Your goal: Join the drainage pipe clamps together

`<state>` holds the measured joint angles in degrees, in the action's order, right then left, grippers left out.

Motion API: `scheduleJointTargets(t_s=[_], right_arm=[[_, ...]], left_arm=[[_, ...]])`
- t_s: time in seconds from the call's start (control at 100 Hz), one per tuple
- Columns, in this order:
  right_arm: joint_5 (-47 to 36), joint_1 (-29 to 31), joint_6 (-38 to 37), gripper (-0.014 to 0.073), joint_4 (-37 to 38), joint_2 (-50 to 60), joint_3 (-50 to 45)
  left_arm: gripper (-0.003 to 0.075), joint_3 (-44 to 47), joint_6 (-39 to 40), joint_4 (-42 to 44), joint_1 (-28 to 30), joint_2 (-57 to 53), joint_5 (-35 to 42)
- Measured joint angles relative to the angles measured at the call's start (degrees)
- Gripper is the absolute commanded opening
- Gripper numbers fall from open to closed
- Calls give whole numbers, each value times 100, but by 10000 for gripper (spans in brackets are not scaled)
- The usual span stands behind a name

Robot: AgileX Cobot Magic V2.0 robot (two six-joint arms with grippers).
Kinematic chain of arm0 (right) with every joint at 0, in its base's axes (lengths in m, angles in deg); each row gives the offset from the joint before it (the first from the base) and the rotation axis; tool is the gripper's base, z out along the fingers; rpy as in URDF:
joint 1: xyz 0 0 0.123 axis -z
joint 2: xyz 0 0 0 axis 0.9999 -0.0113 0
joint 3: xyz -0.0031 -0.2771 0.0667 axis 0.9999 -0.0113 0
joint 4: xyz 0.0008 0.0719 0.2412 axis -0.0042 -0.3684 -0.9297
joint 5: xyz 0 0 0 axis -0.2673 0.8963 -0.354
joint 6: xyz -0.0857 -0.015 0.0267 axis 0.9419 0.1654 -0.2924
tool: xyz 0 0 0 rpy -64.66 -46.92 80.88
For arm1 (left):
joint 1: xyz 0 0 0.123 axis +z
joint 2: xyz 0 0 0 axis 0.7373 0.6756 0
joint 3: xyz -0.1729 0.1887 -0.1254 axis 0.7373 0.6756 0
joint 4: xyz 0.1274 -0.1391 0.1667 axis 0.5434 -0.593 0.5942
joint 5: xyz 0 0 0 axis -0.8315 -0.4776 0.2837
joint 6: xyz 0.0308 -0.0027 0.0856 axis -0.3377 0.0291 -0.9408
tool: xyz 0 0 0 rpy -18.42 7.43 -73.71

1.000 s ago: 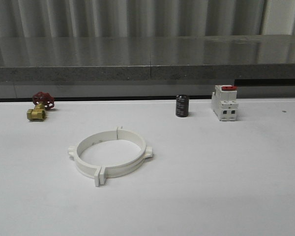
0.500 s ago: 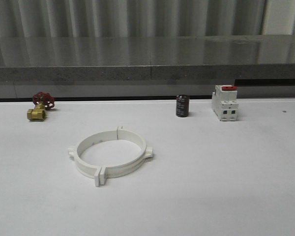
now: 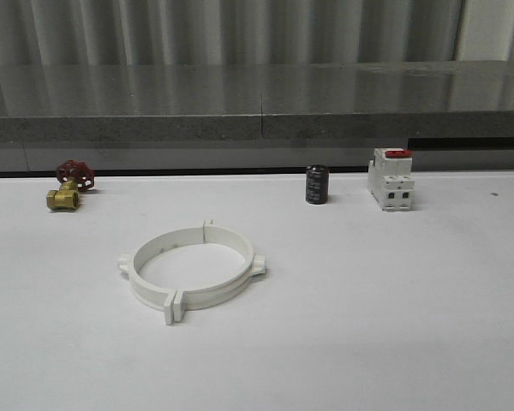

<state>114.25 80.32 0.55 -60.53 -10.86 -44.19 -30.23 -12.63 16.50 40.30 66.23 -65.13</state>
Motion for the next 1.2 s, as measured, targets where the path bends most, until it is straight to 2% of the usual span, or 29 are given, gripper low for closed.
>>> scheduleJointTargets(t_s=[0.11,0.24,0.51,0.73,1.2], right_arm=[[-826,233,252,-68,-352,271,-617],[-1577,547,938,-68,-1009,708,-1386],[-2345,664,1228,-68,-1295,1696,-2511],[-2697,664,1228,-68,-1380,1711,-2646],[-2734,664,1241,-68,-1389,1715,-2646]], left_arm=[[-21,0,0,0,0,0,0],[-21,0,0,0,0,0,0],[-21,10,0,0,0,-14,0],[-21,10,0,0,0,-13,5],[-21,10,0,0,0,-13,5]])
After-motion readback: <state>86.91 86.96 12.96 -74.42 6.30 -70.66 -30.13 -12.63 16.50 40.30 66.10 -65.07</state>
